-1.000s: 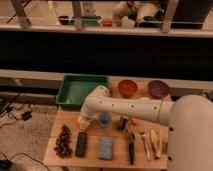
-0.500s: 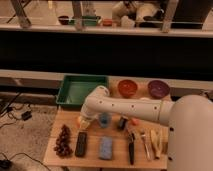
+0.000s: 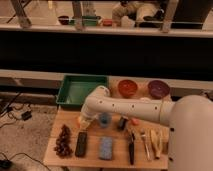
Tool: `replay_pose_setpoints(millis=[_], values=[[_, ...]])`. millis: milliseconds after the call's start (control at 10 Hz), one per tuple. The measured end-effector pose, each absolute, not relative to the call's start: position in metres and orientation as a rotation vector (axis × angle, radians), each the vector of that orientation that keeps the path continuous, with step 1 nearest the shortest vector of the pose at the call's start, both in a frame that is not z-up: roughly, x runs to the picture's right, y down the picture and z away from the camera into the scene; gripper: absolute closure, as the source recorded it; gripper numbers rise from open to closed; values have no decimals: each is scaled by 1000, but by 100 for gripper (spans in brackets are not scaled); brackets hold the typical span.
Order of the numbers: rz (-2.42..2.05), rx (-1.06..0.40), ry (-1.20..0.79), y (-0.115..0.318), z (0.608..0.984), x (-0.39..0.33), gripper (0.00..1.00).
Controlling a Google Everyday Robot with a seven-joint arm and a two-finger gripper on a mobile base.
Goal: Place apple in paper cup
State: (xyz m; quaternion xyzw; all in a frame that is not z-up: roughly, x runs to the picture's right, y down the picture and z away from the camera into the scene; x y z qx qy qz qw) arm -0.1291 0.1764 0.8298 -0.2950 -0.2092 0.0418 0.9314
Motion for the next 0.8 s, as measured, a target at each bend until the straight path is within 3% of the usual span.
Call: replay_pose_setpoints(millis=[800], values=[[146, -465, -652, 66, 690, -105, 96]])
